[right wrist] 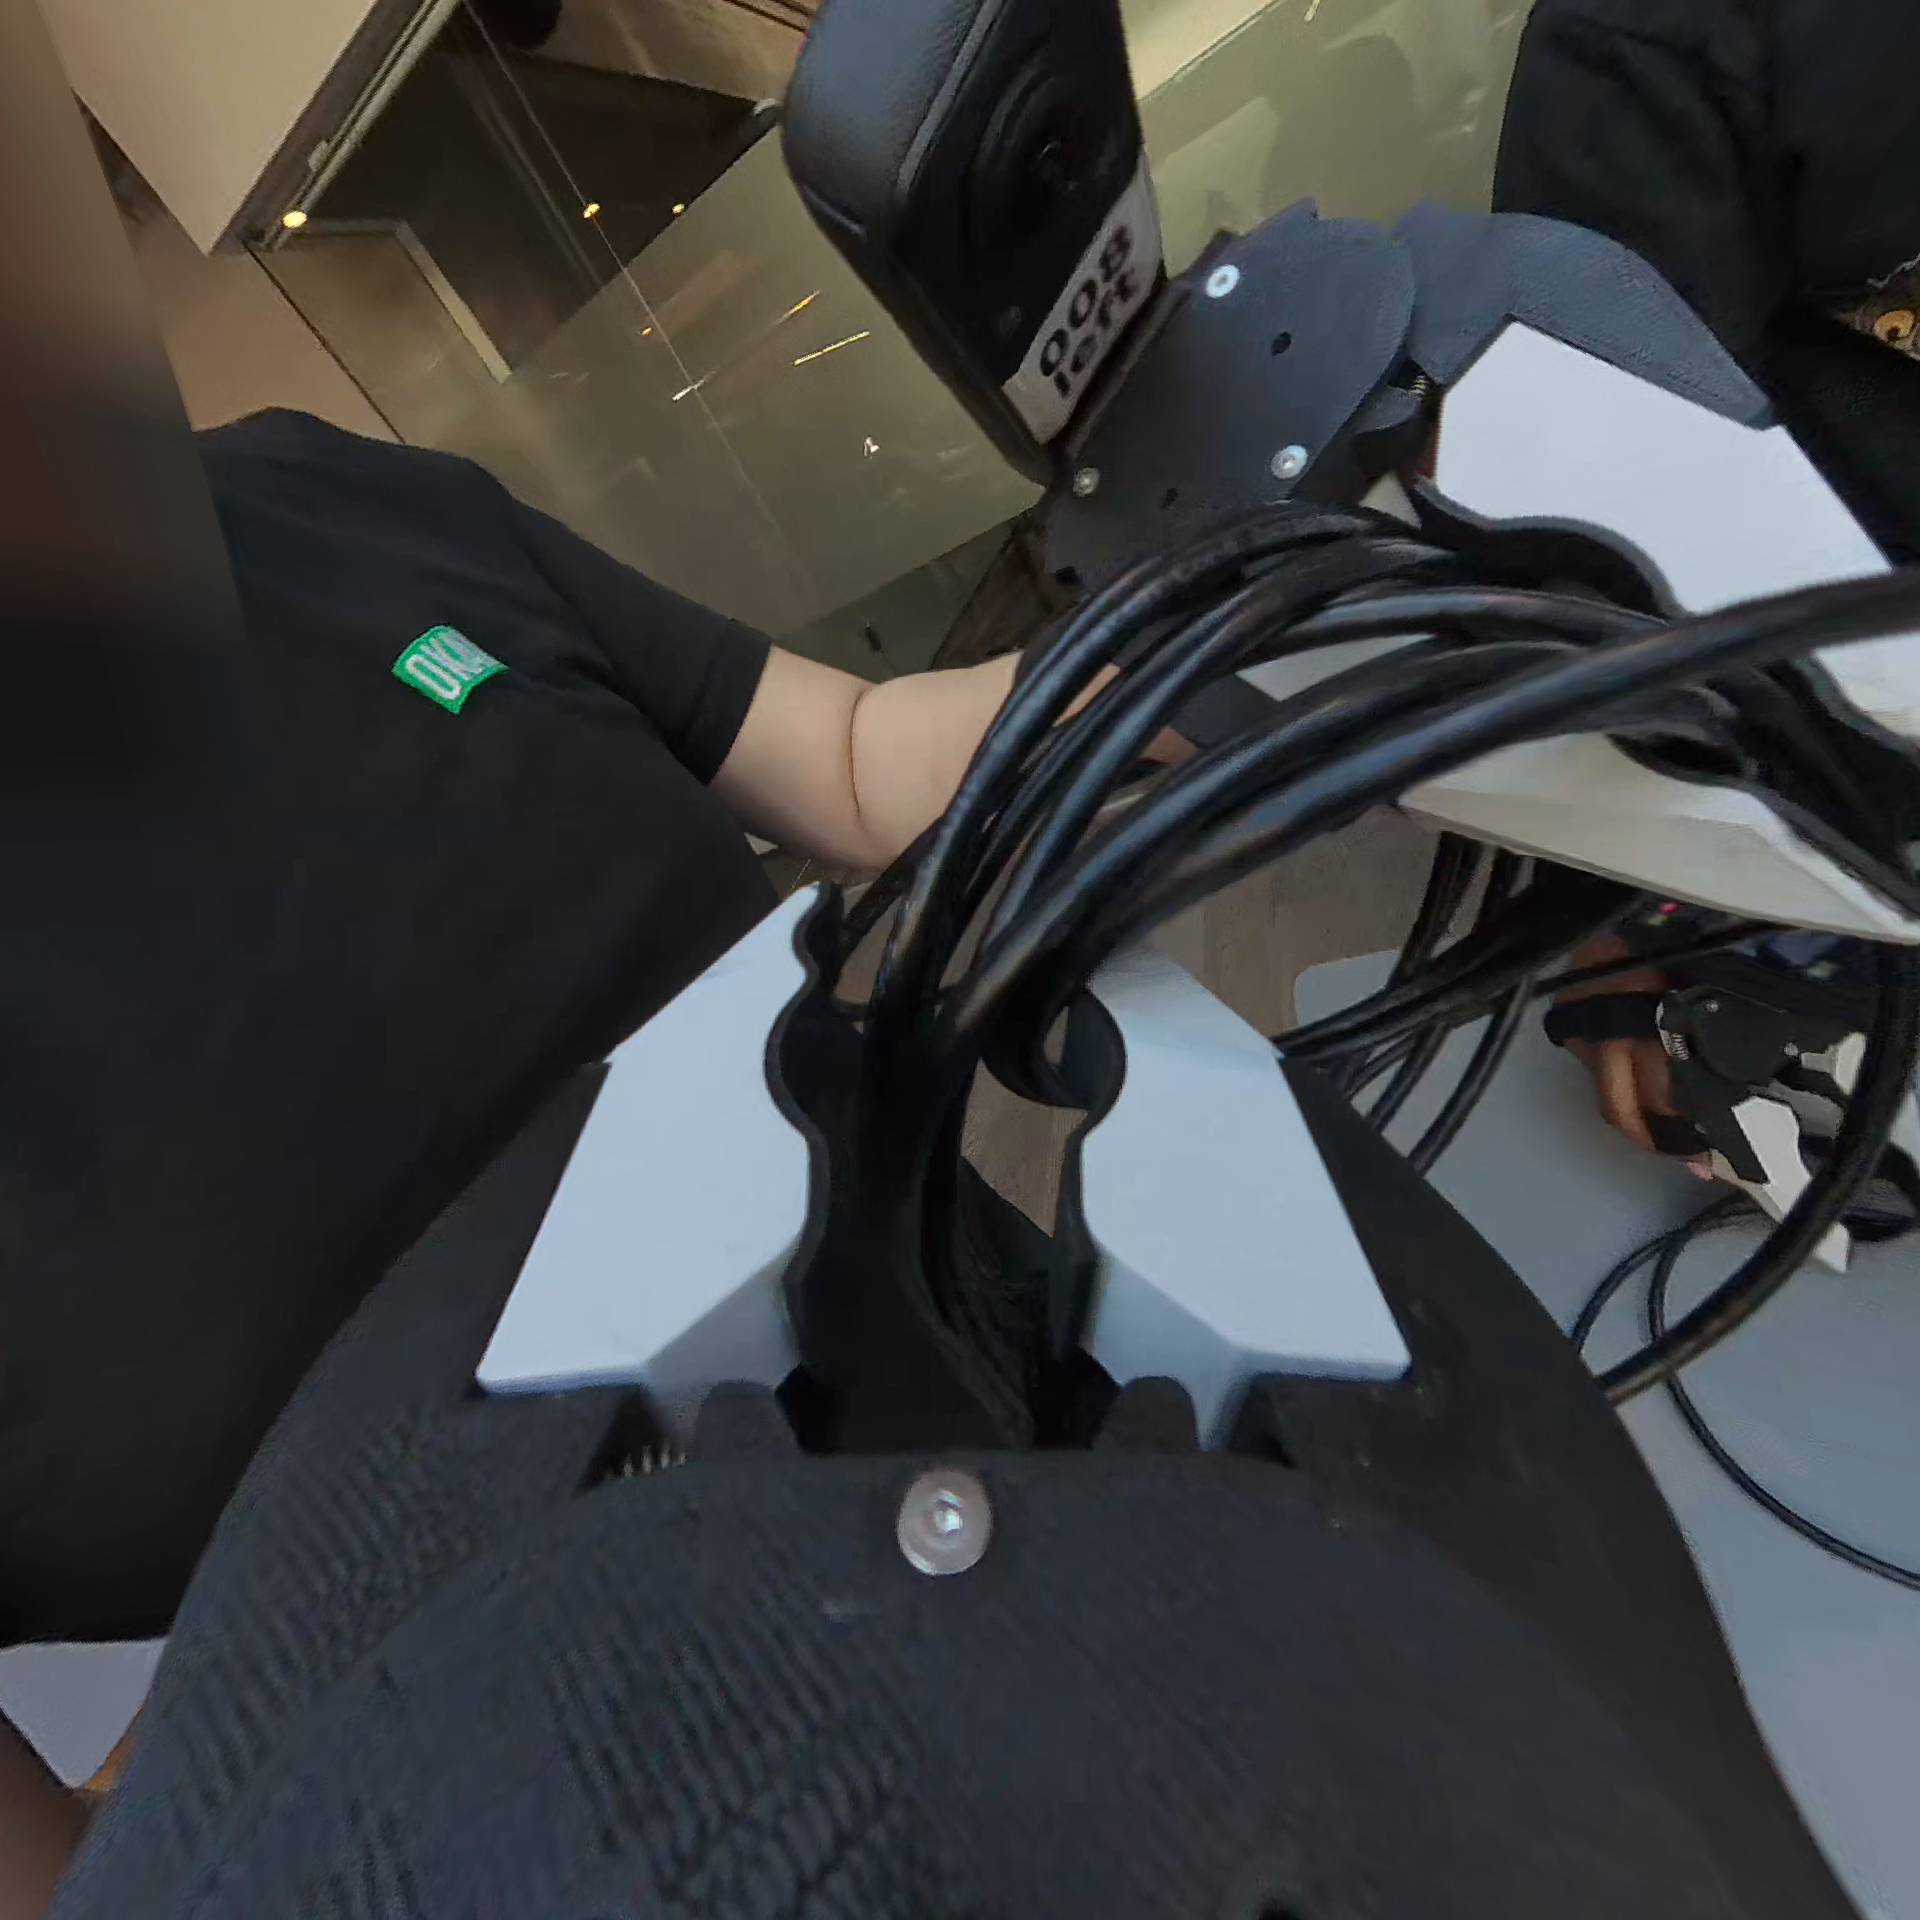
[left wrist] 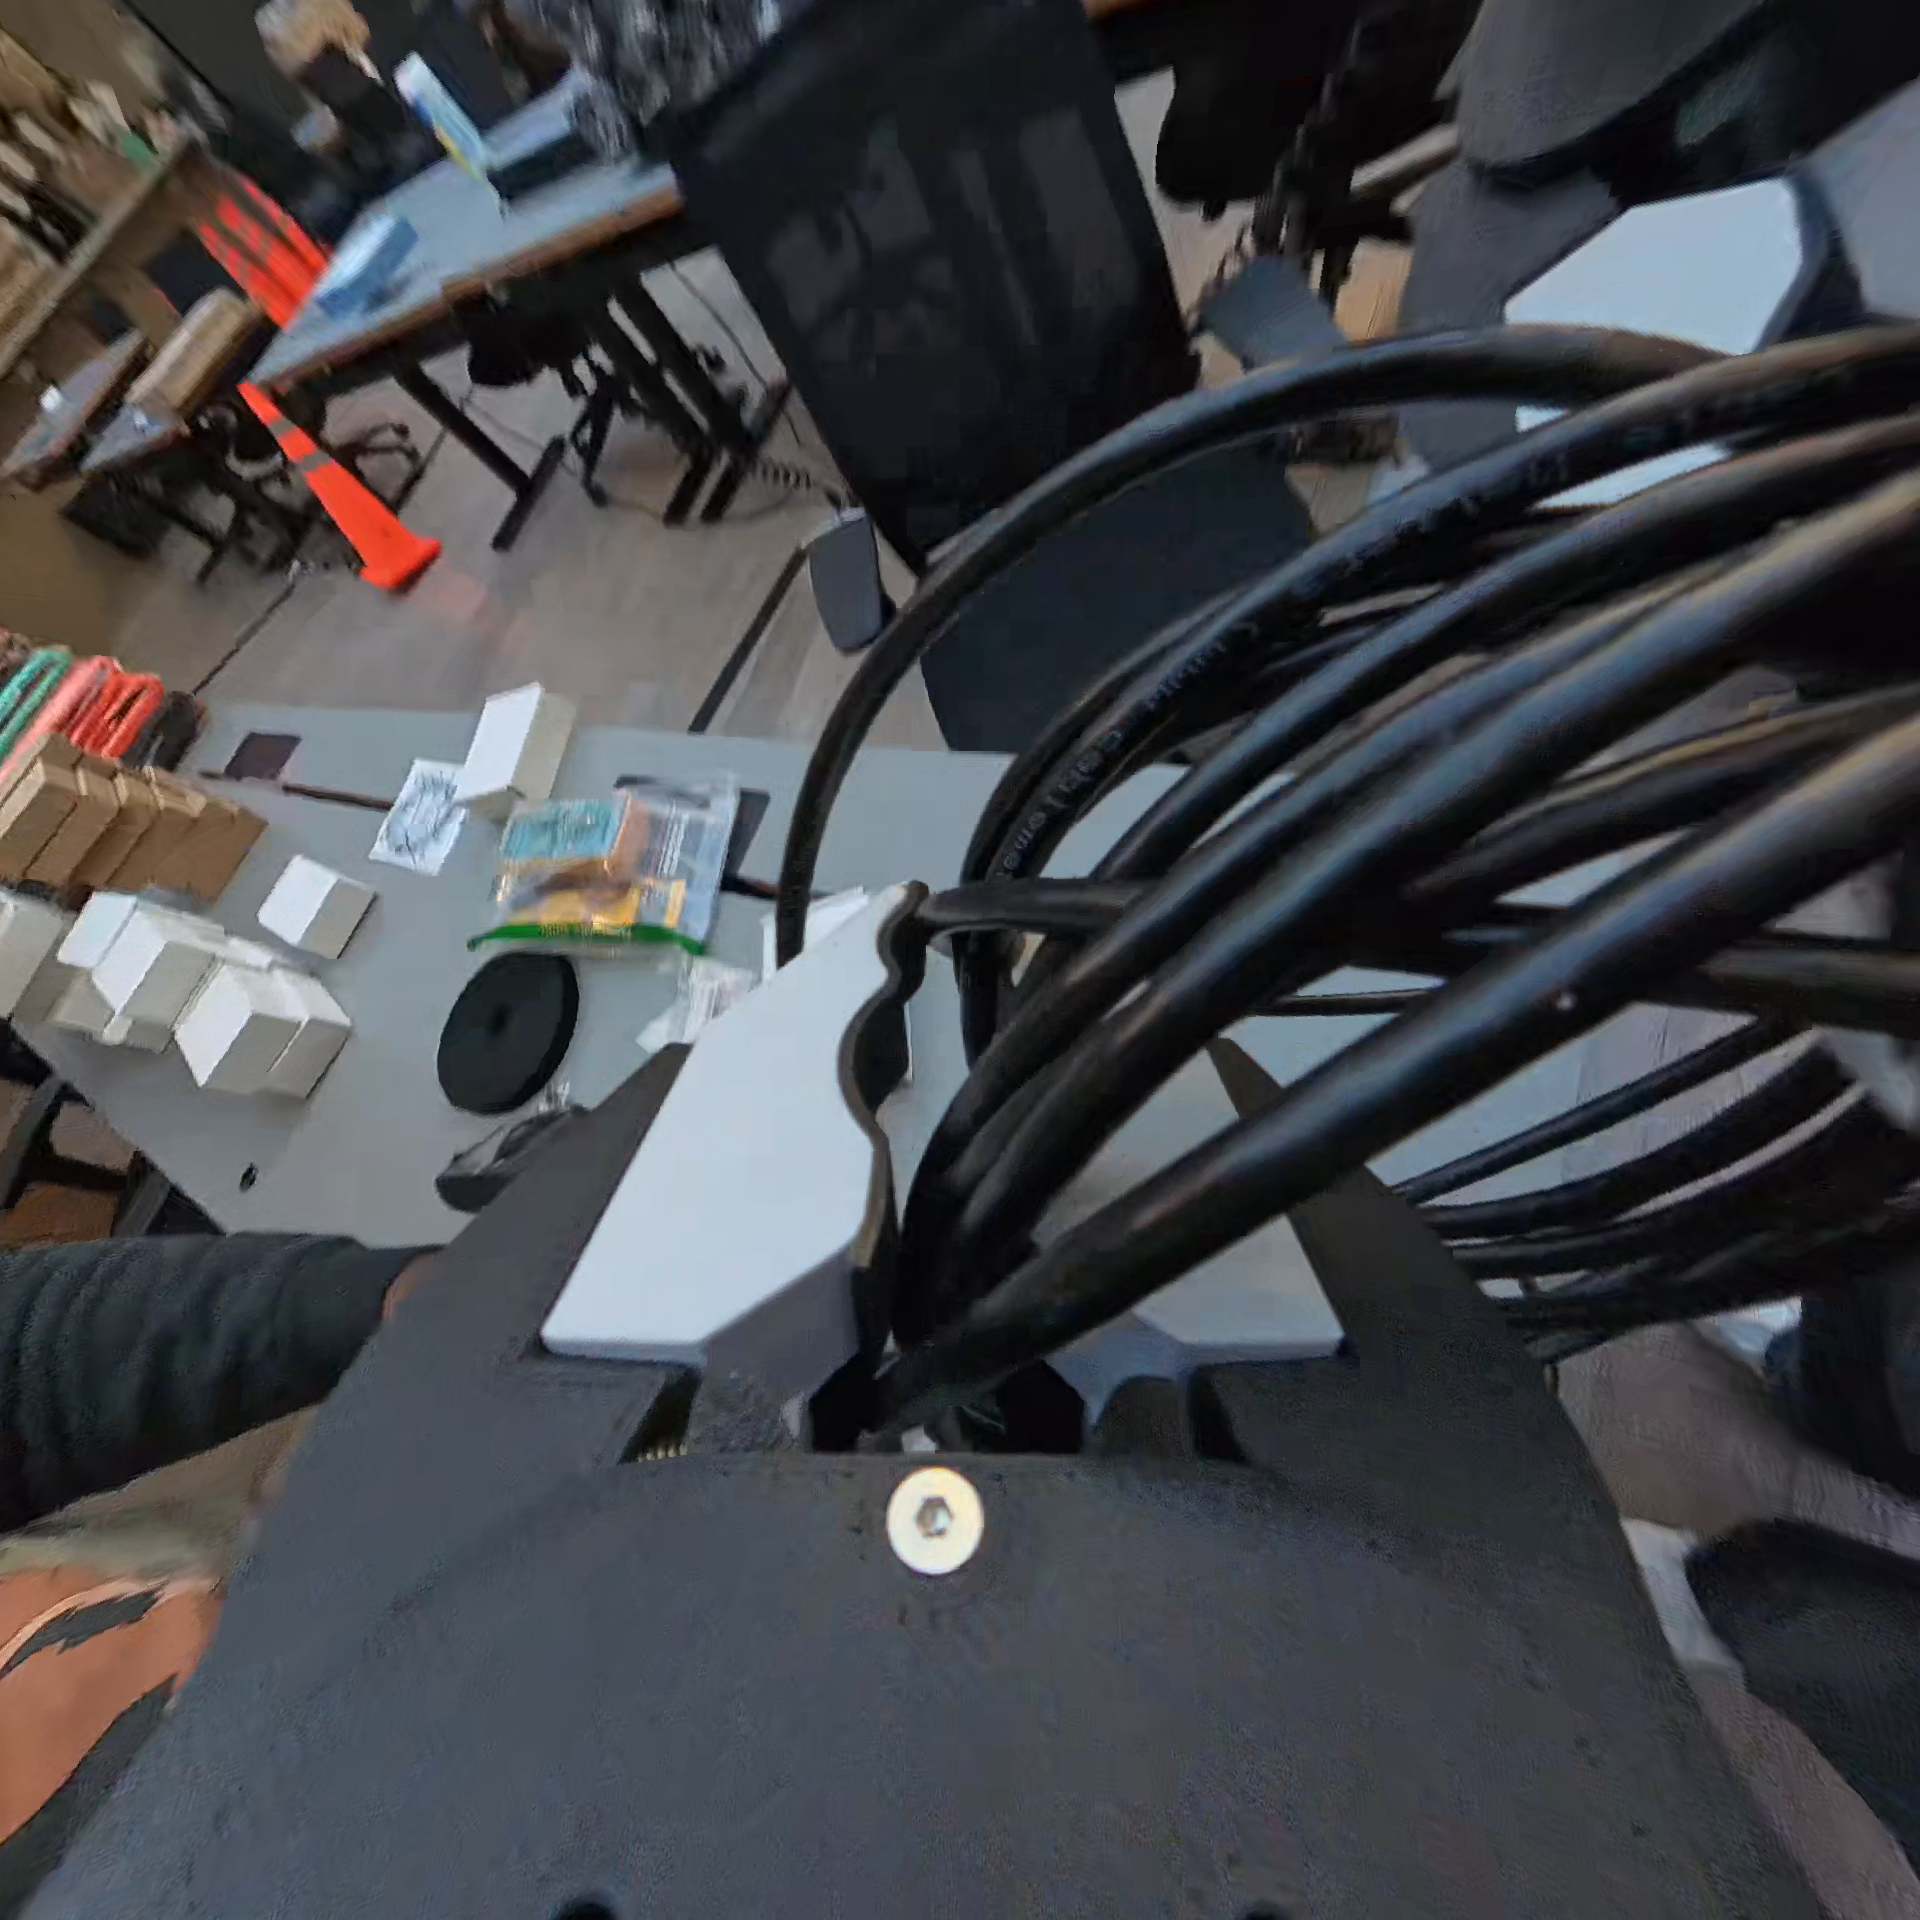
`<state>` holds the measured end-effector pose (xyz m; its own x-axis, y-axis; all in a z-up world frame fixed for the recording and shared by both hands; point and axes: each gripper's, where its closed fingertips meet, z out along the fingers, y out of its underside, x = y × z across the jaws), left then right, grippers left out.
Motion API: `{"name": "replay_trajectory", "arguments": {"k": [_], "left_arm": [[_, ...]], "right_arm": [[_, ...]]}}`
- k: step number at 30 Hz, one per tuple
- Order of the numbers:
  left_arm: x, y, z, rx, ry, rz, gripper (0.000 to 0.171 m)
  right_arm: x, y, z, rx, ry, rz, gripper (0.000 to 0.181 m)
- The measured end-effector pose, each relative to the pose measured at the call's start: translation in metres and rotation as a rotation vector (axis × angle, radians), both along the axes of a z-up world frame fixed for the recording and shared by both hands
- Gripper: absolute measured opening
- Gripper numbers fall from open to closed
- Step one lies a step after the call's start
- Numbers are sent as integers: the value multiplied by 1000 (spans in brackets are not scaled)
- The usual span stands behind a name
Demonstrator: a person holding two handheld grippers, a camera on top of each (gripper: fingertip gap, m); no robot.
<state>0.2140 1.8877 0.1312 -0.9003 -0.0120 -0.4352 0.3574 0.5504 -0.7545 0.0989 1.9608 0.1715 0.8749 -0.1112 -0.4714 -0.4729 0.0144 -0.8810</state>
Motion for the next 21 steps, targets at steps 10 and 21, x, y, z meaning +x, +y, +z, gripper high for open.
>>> {"name": "replay_trajectory", "arguments": {"k": [10, 21], "left_arm": [[24, -12, -34, 377, -112, 331, 7], [3, -68, -24, 271, 165, 388, 8]], "right_arm": [[56, -57, -54, -253, 365, -445, 40], [78, -176, -33, -1121, -82, -897, 17]]}}
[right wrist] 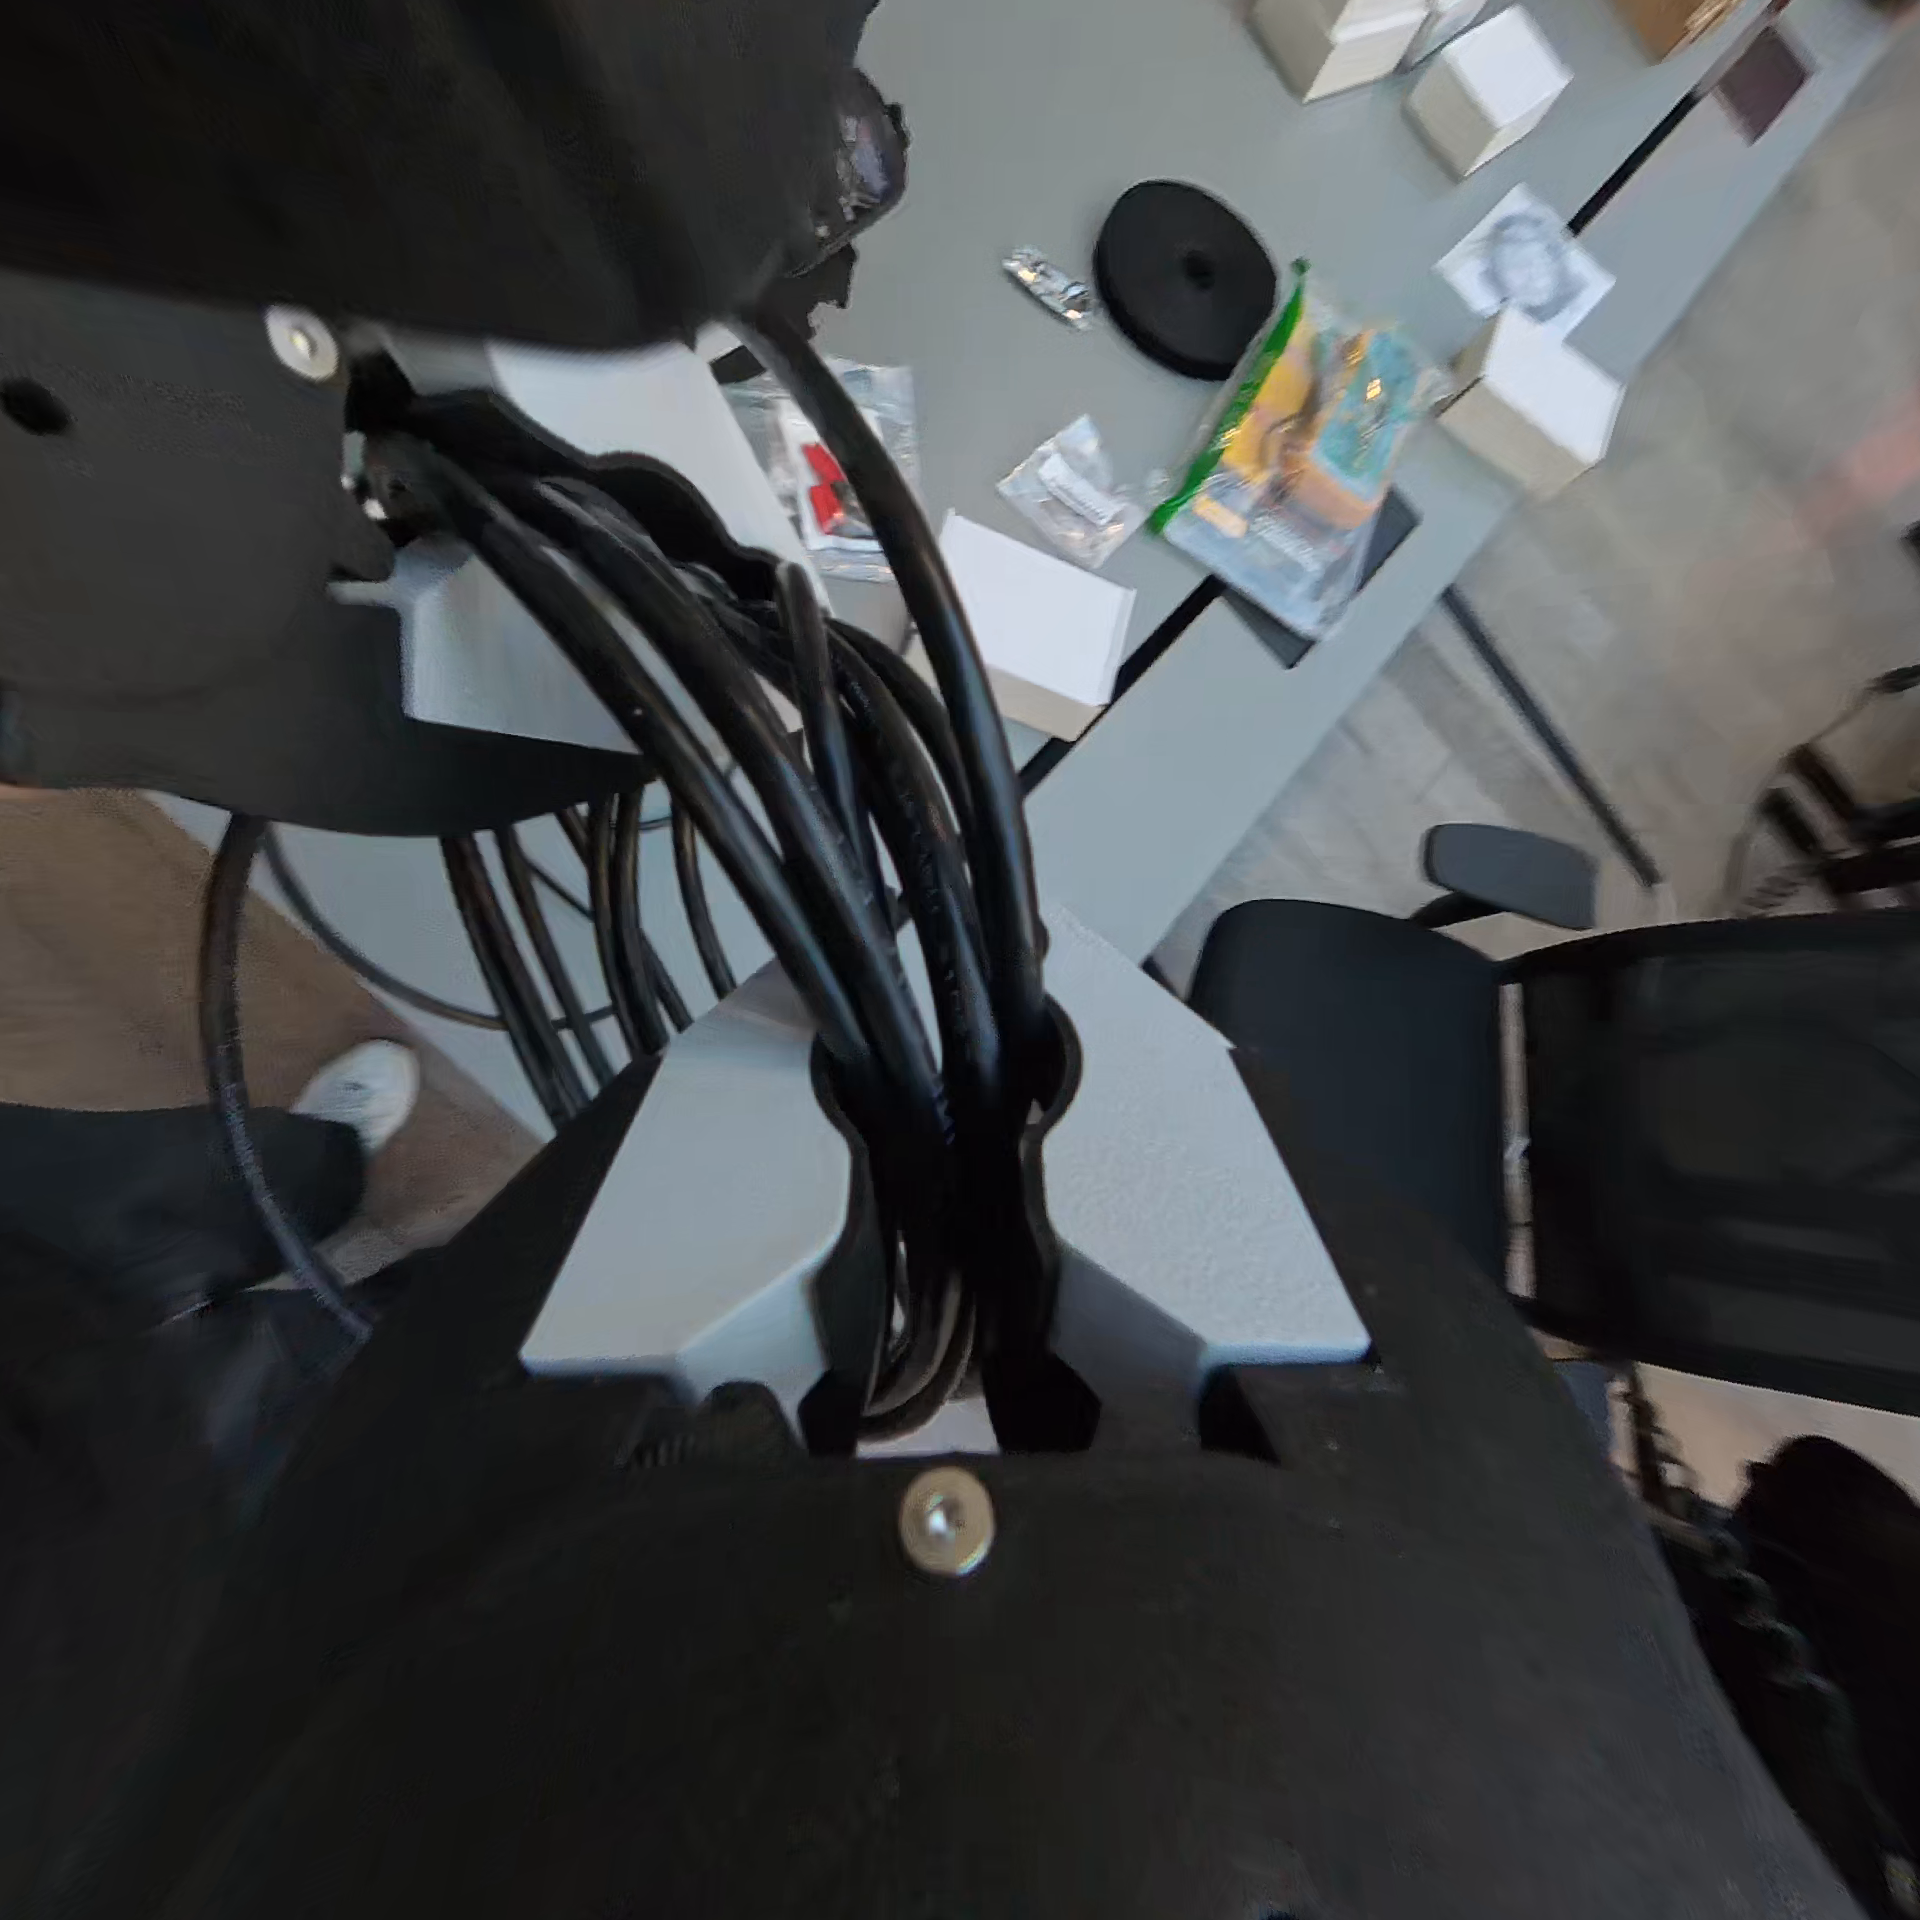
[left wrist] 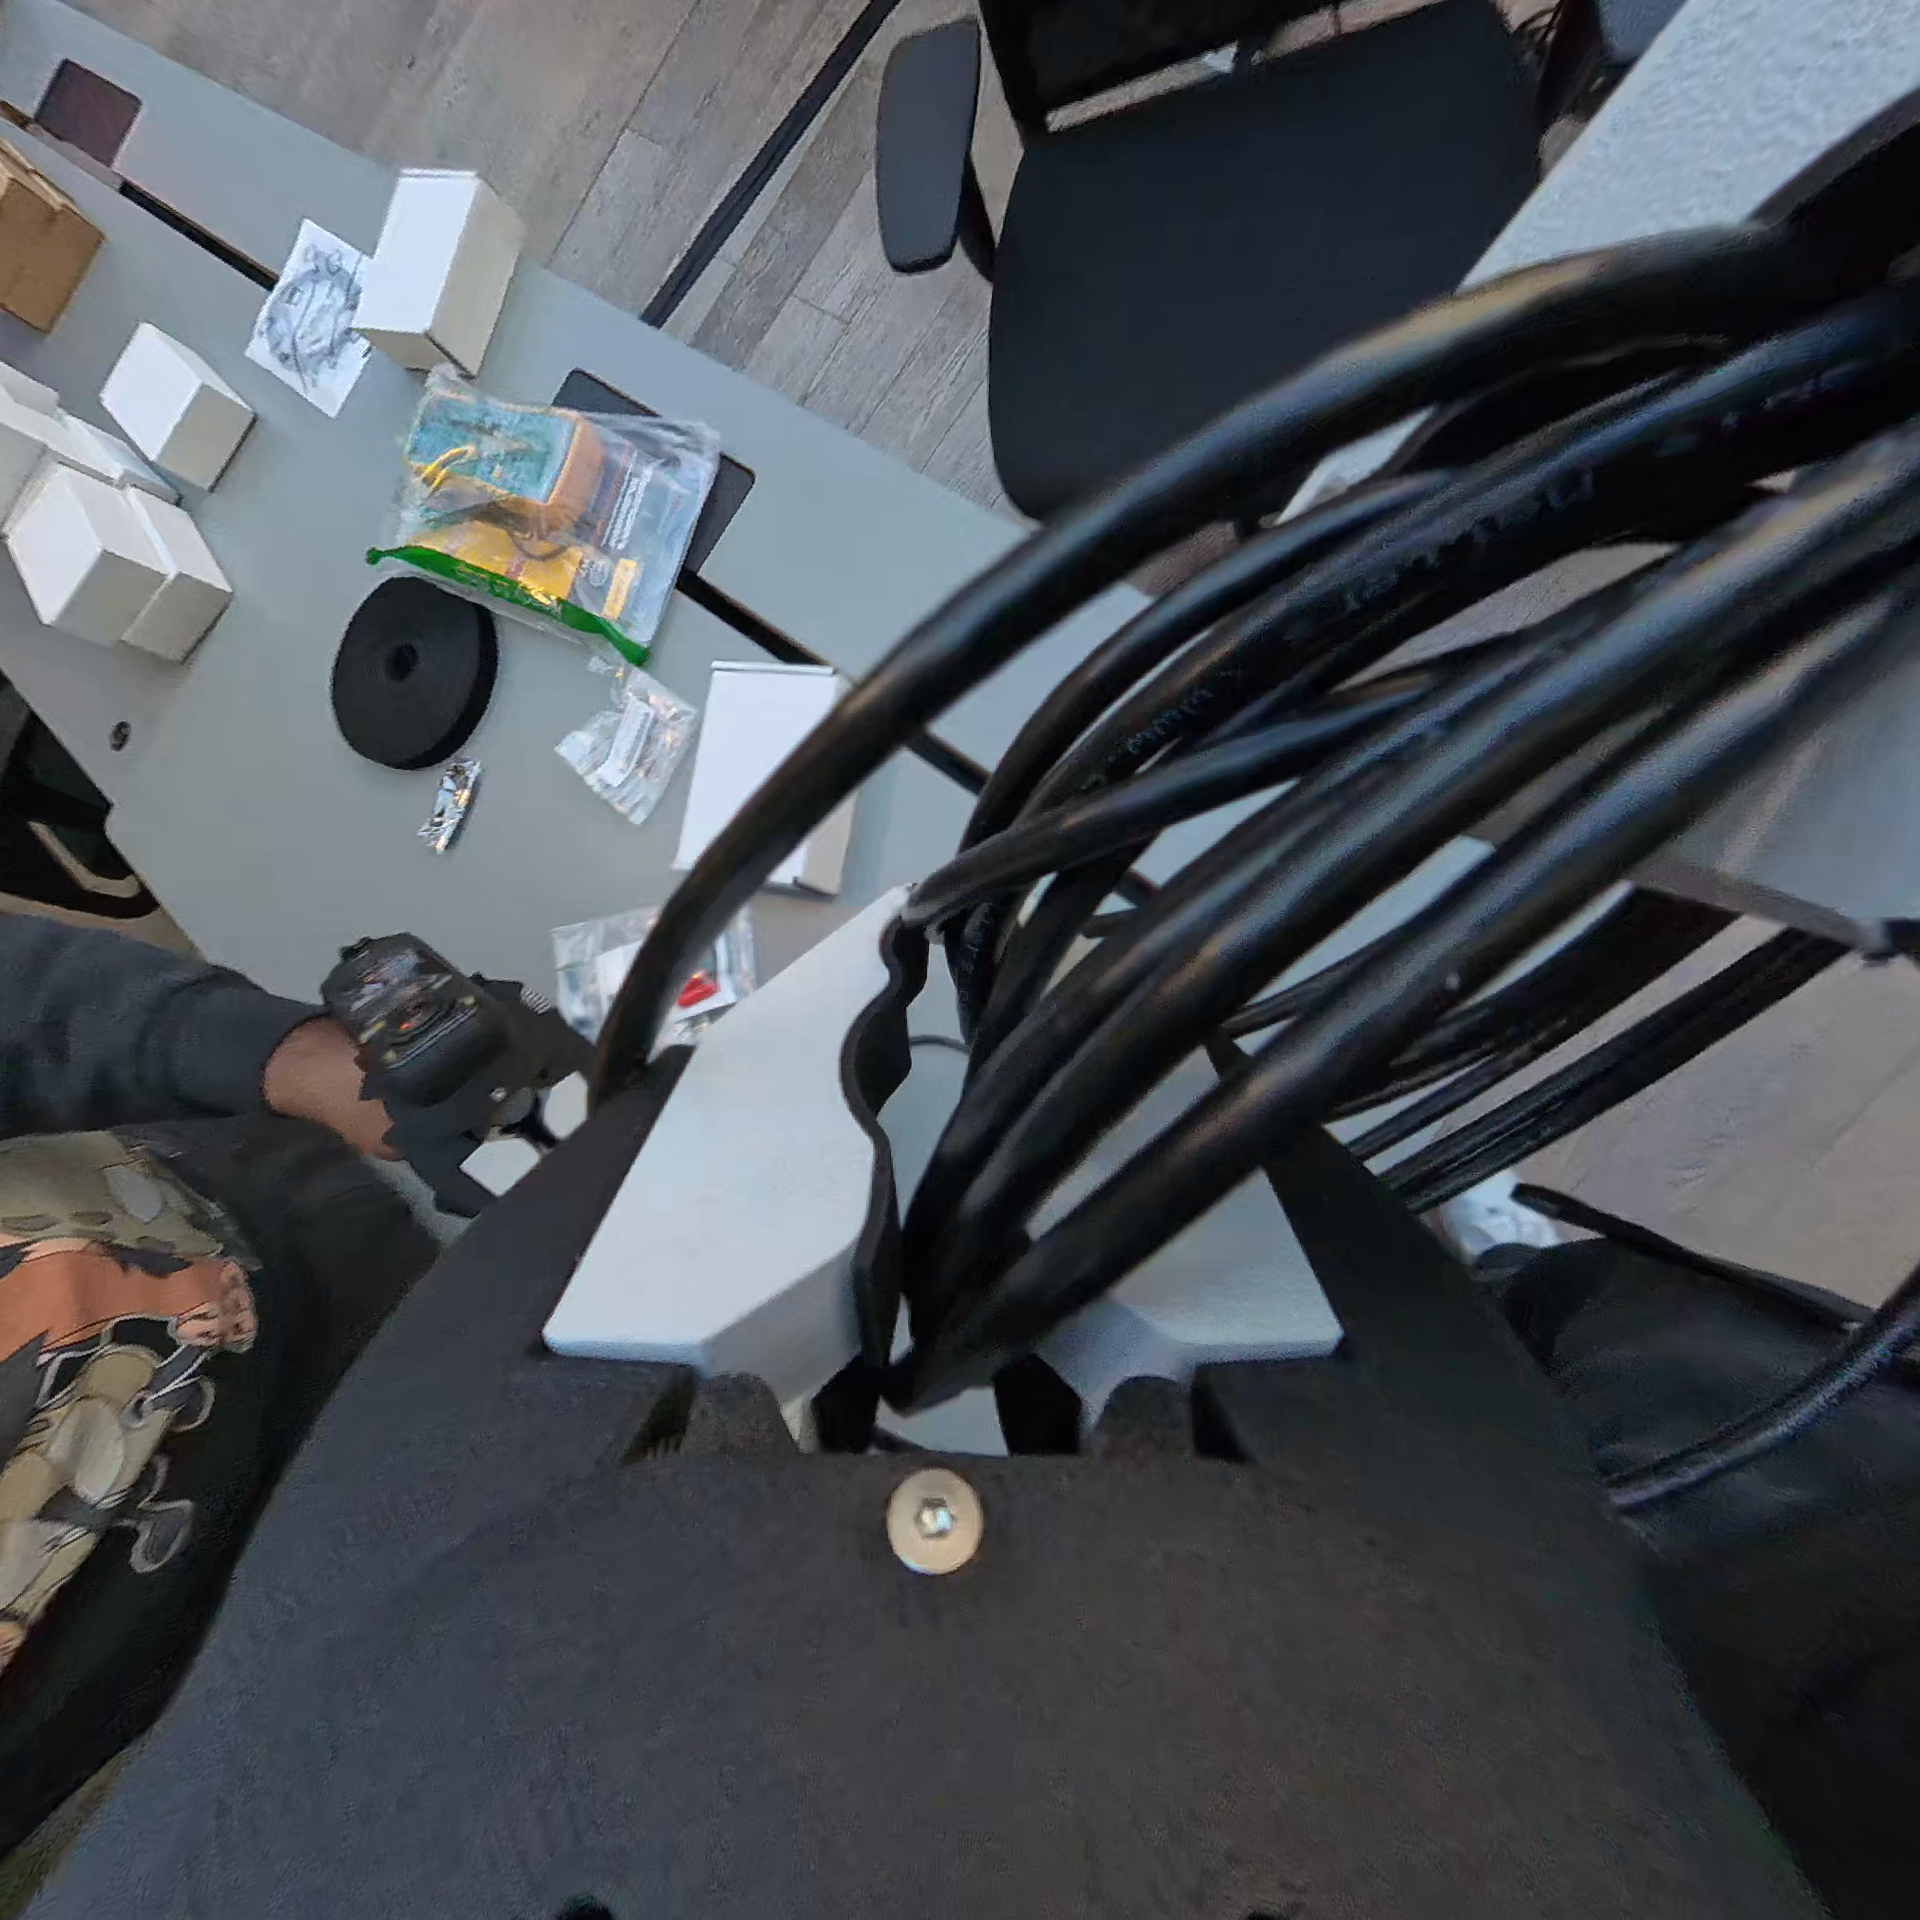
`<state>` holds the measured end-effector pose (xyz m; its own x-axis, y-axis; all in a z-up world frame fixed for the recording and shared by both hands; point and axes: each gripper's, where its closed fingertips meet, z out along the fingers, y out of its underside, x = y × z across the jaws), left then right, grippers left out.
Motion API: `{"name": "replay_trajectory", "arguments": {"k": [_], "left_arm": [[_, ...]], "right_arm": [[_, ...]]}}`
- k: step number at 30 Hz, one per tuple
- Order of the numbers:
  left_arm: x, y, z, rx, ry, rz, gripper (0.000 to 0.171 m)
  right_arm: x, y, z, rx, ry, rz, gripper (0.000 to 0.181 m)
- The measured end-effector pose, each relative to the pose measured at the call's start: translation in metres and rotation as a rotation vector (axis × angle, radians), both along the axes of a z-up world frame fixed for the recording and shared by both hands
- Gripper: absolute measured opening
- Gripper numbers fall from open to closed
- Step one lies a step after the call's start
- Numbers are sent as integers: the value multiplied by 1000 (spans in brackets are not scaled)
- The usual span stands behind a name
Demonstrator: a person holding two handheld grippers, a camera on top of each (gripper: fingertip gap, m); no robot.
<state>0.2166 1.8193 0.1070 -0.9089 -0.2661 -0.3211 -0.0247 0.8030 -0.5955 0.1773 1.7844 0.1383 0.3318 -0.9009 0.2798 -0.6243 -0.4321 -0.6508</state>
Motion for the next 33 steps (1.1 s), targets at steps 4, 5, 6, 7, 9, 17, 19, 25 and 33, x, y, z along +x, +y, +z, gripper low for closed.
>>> {"name": "replay_trajectory", "arguments": {"k": [4, 5, 6, 7, 9, 17, 19, 25, 33], "left_arm": [[-12, -17, 21, -152, 96, -49, 14], [-14, -18, 32, -211, 86, -63, 18], [-18, -17, 43, -275, 85, -79, 25], [-23, -15, 53, -334, 93, -88, 28], [-36, -6, 70, -432, 125, -110, 43], [-41, 25, 152, -736, -97, -416, 99], [-50, 18, 152, -714, 16, -585, 95], [-115, 16, 181, -751, 299, -975, 64], [-179, 41, 195, -640, 627, -1247, 27]], "right_arm": [[1, -30, 29, -209, -92, -3, 9], [1, -38, 36, -251, -104, -2, 8], [0, -45, 41, -266, -102, 4, 7], [-1, -49, 45, -254, -84, 9, 7], [-1, -58, 58, -262, -86, 24, 6], [-16, -26, 106, -171, -30, 262, 6], [-24, -7, 121, -88, -20, 346, 5], [-49, 24, 165, 116, -104, 558, 5], [-66, 36, 180, 587, -211, 785, 4]]}}
